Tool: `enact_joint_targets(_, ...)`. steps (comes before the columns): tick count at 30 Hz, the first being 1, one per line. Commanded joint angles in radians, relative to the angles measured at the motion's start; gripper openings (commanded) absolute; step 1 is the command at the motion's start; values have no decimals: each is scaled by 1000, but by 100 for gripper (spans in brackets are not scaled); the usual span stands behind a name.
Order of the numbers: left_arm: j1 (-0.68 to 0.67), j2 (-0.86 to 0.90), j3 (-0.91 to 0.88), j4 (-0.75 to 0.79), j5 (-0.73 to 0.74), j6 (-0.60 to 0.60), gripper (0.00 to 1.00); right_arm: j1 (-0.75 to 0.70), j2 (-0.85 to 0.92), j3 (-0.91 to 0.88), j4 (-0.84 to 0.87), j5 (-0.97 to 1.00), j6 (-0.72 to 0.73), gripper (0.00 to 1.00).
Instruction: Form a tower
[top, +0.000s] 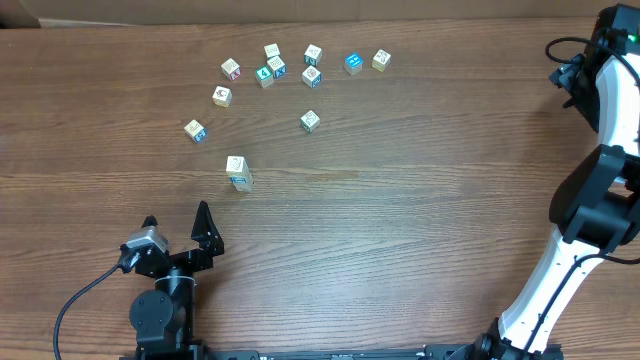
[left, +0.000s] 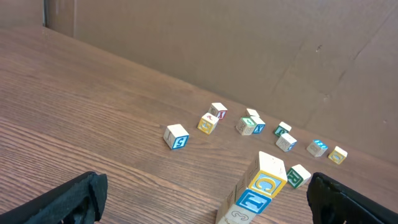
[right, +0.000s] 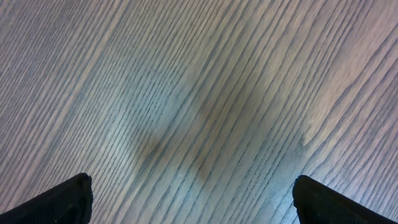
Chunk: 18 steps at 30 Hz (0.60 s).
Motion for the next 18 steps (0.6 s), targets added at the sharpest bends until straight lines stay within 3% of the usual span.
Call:
enact_joint_targets(1,6,-10,-3,2,5,-6,100,0,6,15,2,14,-1,100)
enact_joint_targets(18,6,-10,-3,2,5,-6,99,0,-4,16,2,14,-1,100)
